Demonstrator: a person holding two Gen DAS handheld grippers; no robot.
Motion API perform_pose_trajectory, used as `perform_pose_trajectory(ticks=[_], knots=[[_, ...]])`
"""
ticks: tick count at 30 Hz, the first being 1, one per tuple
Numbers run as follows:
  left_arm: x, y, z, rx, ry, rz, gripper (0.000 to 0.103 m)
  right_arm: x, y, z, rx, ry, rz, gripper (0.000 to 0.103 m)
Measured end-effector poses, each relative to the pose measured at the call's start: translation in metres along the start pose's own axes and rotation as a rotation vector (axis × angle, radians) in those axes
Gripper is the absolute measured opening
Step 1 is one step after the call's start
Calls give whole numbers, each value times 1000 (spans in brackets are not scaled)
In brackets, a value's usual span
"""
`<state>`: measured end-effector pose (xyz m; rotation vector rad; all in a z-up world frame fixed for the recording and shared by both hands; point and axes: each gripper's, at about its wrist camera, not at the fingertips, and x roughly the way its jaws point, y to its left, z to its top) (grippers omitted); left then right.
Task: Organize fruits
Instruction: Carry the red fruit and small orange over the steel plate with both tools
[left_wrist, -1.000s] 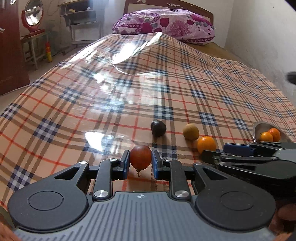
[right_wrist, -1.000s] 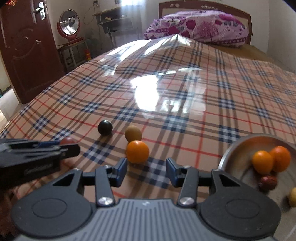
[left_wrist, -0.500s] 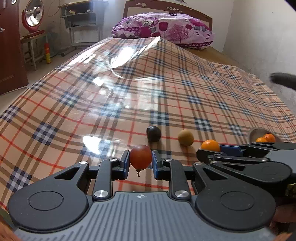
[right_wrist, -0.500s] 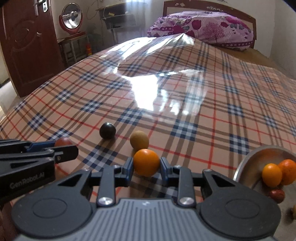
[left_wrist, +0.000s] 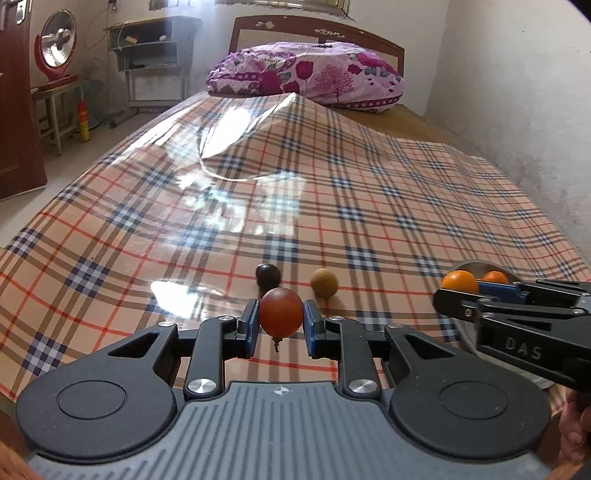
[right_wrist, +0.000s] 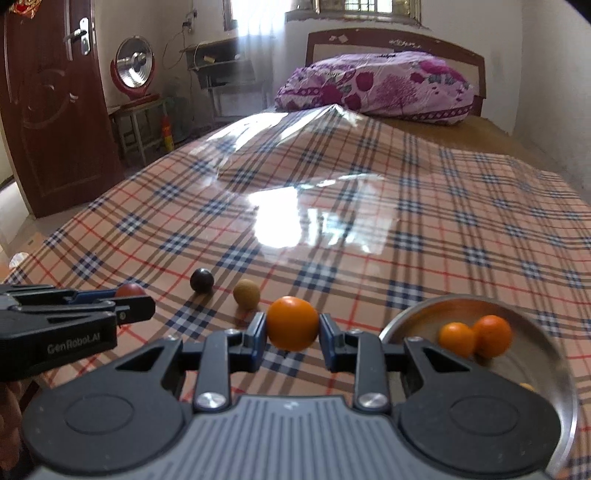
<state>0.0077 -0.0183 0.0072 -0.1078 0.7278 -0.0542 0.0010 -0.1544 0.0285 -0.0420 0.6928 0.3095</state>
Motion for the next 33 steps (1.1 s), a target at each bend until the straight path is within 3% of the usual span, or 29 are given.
perform_pose_trajectory(ticks=[15, 33], knots=[[-35, -40, 2, 44, -42, -52, 25, -59, -31, -10, 48, -78, -64, 31], [-38, -83, 6, 104, -41, -98, 25, -88, -78, -27, 144, -124, -161, 31]])
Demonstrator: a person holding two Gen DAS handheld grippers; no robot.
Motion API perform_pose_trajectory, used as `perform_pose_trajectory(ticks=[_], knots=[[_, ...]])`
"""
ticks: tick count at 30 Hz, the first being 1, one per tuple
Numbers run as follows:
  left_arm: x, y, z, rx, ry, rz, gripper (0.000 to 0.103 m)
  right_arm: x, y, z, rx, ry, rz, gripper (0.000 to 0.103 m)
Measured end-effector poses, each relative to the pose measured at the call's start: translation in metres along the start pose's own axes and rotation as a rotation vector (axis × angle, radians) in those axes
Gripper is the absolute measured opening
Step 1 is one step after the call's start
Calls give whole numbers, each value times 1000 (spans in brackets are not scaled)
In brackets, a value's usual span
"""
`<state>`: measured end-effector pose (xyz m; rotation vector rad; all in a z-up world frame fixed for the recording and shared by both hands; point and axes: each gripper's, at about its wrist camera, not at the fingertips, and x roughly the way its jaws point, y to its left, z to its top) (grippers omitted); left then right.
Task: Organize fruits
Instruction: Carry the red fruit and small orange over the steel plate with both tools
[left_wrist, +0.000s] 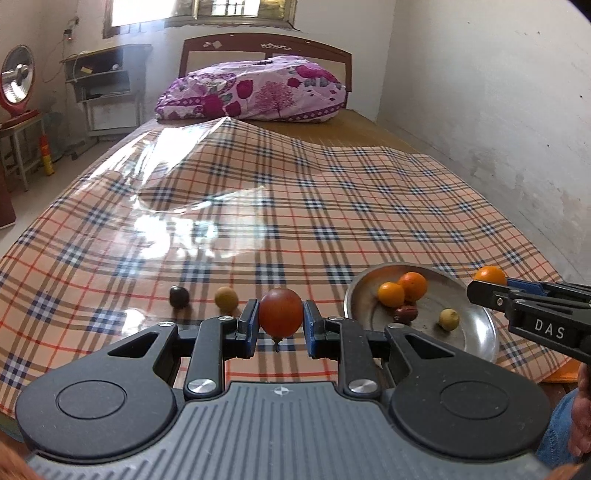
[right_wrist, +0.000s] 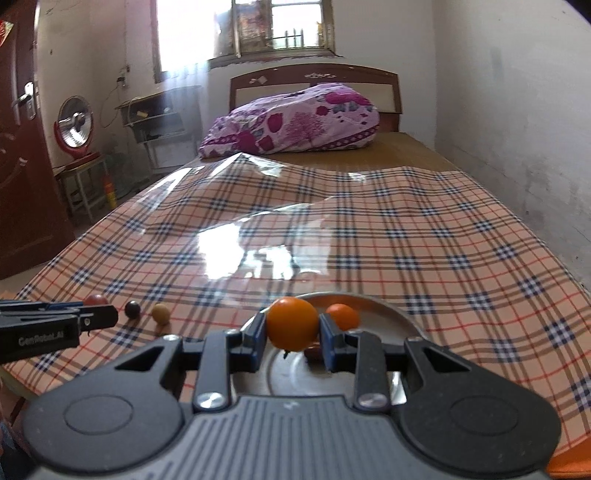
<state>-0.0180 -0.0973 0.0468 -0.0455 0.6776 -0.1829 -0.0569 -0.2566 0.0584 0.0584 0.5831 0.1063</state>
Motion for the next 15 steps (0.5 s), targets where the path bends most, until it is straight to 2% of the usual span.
perform_pose_trajectory(ticks=[15], knots=[[19, -36, 1, 45, 38, -67, 25, -1, -38, -13, 77, 16, -84, 31]])
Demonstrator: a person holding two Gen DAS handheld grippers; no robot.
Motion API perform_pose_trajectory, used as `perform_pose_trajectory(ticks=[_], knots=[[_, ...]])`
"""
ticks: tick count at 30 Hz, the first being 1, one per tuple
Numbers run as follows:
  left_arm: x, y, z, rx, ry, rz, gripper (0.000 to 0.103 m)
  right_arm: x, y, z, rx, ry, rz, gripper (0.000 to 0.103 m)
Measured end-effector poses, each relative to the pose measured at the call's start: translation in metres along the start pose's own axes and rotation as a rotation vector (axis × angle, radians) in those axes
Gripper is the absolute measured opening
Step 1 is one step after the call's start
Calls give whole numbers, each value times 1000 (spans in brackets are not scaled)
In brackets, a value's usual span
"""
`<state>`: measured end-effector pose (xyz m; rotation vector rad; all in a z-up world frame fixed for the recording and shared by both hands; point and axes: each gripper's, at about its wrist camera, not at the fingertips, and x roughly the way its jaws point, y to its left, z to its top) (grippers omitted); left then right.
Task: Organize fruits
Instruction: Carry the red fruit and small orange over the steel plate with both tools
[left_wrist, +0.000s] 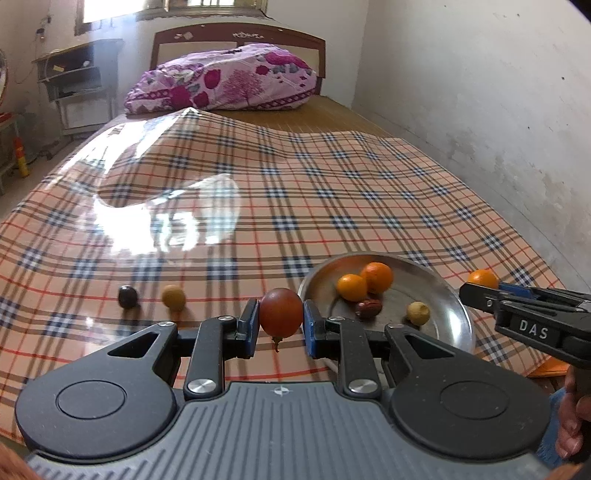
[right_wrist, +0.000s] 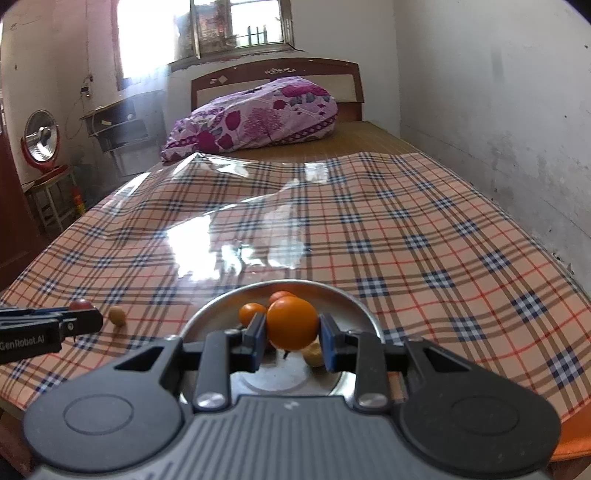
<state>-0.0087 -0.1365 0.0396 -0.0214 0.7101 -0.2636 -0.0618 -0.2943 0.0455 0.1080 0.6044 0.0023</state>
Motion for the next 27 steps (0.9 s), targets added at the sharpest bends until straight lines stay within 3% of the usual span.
perform_pose_trajectory(ticks=[16, 27], knots=[[29, -27, -1, 42, 50, -50, 25, 19, -15, -9, 38, 42, -38, 31], [45, -35, -4, 57, 80, -56, 25, 27, -12, -15, 29, 84, -17, 31]])
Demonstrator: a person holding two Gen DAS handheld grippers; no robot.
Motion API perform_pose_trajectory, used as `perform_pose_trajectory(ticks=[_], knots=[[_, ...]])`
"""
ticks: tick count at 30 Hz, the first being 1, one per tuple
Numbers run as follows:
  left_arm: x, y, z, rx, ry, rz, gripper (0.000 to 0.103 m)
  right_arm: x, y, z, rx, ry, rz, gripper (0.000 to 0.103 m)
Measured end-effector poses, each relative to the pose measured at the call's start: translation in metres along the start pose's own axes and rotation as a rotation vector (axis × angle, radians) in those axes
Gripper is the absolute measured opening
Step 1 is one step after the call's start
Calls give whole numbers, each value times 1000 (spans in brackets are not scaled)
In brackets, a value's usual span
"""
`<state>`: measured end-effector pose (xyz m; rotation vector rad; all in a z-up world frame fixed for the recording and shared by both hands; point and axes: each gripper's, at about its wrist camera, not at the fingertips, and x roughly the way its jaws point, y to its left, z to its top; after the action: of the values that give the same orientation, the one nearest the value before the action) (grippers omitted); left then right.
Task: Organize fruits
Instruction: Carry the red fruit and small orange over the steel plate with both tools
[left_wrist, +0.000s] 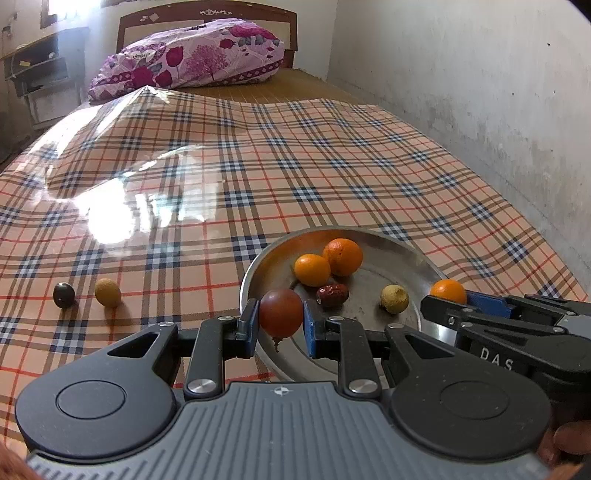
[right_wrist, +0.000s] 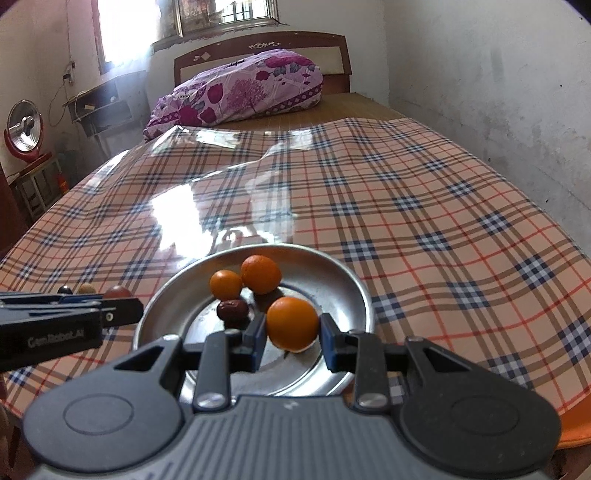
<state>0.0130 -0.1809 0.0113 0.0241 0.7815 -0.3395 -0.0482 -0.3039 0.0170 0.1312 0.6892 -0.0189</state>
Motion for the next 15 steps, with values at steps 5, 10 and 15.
perform_pose_trajectory(ticks=[5, 10, 15], knots=[[7, -2, -2, 6, 10, -1, 25, 4, 4, -2, -14, 20, 9, 31], [12, -2, -3, 10, 21, 3, 25, 8, 5, -3, -20, 34, 13, 31], [17, -3, -4, 19, 29, 2, 25, 10, 6, -4, -26, 44, 18, 32]])
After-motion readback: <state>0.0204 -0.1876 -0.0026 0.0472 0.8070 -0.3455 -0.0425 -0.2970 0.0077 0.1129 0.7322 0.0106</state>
